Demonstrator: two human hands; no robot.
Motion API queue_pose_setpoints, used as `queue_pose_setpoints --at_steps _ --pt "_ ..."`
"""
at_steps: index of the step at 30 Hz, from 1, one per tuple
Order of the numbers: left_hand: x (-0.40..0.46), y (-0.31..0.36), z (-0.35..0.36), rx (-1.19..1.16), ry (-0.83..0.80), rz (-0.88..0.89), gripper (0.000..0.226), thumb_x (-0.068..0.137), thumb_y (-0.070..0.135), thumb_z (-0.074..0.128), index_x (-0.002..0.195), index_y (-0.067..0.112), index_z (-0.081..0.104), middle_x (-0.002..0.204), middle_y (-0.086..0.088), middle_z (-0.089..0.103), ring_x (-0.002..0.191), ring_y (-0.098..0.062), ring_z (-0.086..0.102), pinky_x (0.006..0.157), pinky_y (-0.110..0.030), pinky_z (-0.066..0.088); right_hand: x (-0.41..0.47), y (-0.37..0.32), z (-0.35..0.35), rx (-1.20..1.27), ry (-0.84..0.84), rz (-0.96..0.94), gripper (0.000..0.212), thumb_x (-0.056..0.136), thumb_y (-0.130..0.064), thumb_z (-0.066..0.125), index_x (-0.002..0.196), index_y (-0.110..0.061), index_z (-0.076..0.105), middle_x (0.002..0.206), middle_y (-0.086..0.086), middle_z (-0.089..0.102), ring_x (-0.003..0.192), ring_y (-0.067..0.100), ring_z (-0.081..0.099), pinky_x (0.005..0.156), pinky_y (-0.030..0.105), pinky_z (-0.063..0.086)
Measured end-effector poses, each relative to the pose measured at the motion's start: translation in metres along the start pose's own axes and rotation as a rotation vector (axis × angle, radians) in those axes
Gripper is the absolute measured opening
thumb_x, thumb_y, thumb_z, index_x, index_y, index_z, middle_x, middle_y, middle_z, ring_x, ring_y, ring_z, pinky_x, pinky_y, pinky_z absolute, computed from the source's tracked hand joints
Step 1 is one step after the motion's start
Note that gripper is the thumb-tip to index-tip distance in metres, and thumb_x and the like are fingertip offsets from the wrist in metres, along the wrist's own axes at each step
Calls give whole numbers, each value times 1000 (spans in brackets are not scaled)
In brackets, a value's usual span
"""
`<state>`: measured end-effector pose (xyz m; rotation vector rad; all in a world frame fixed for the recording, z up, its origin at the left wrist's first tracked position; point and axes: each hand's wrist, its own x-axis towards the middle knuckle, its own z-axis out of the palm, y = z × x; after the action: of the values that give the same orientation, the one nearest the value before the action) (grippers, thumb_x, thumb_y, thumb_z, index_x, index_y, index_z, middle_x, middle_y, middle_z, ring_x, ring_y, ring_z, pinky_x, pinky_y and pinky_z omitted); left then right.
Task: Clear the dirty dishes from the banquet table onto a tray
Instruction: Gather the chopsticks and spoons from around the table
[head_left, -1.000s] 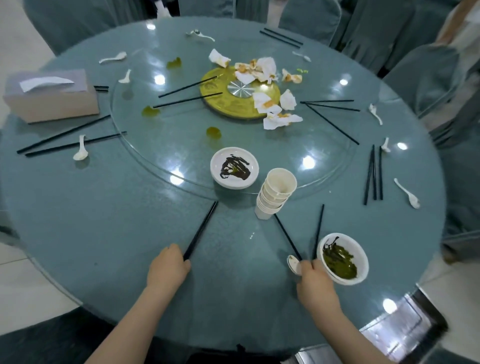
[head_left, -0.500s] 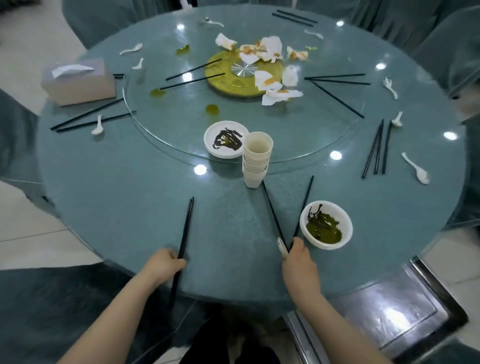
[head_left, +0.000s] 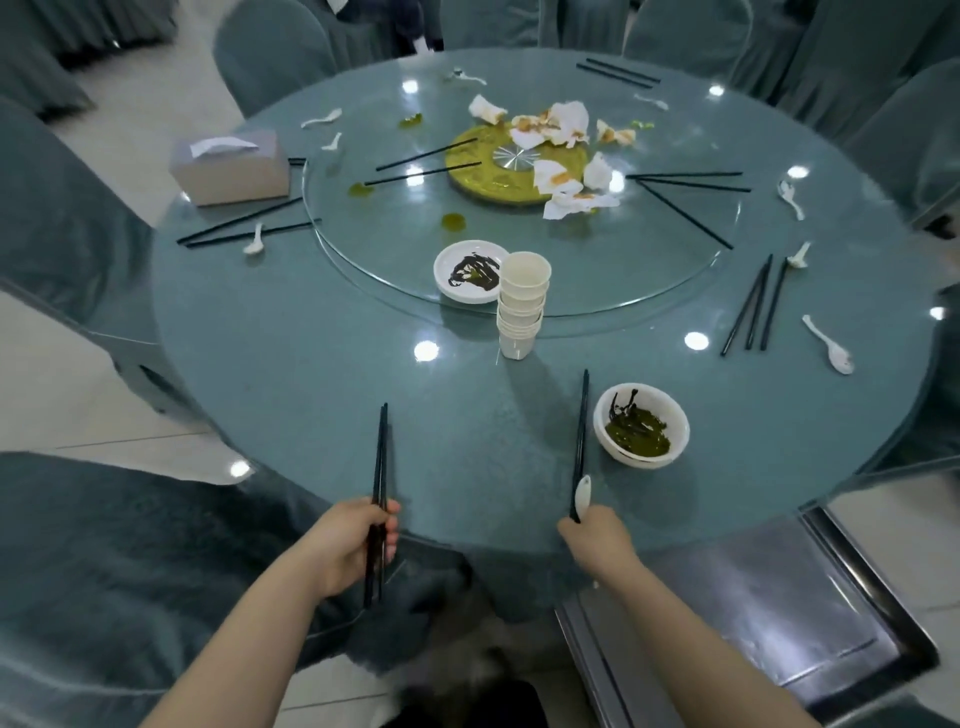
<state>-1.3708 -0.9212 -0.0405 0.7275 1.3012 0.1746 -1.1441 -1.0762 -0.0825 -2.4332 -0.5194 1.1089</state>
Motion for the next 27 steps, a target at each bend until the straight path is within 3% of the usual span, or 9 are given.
queue_pose_setpoints --at_steps 3,6,9,13,16,19,21,23,27 --pt "-13 -5 -1 -111 -16 -2 23 95 -4 32 89 8 52 56 -5 49 56 -19 45 54 -30 44 -24 -1 7 63 -70 -11 28 92 -21 56 66 -11 49 58 2 48 51 14 45 47 26 31" --pt "-30 -8 -8 -178 -42 37 25 92 -4 29 85 9 48 54 -2 42 46 -13 35 37 -20 32 -55 -7 19 167 -148 -81 21 90 -22 60 73 -11 58 61 2 52 55 14 48 52 25 36" --pt "-49 -15 -27 -225 -69 82 19 97 4 35 85 9 49 51 1 39 37 -8 31 32 -16 24 -90 -25 36 217 -229 -165 11 90 -19 58 84 -16 66 65 -1 56 53 10 47 51 23 37" --pt "-80 -25 -78 -165 -68 226 11 97 17 49 96 9 56 48 5 37 35 -5 29 30 -16 23 -139 -70 76 169 -300 -294 15 89 -19 55 83 -23 68 58 -4 51 46 8 43 51 23 36" --pt "-104 -26 -119 -173 -36 318 17 99 19 47 104 10 60 45 6 37 35 -4 28 30 -17 23 -177 -107 112 113 -355 -406 15 87 -21 55 81 -26 69 48 -10 48 42 5 41 47 22 34" --pt "-125 -24 -156 -271 14 403 23 100 16 42 103 5 63 51 2 50 40 -7 43 36 -19 37 -211 -138 146 65 -391 -507 15 86 -25 55 83 -28 69 48 -10 53 41 3 40 43 19 33" --pt "-139 -22 -179 -341 52 450 25 101 15 42 97 5 63 67 -4 64 57 -12 60 52 -21 50 -230 -158 168 12 -421 -569 15 85 -27 55 86 -22 69 57 -6 58 42 2 41 43 18 34" --pt "-149 -20 -196 -409 51 473 26 102 15 39 95 6 63 82 -7 69 73 -16 66 67 -25 52 -243 -175 186 -61 -435 -615 20 84 -27 55 86 -9 65 57 -7 51 45 4 41 44 19 33" --pt "-163 -18 -234 -541 29 440 29 103 17 36 104 2 61 96 -15 71 82 -21 69 67 -31 57 -264 -208 222 -173 -436 -695 19 84 -22 55 67 -16 50 57 -4 45 48 10 39 50 26 32"
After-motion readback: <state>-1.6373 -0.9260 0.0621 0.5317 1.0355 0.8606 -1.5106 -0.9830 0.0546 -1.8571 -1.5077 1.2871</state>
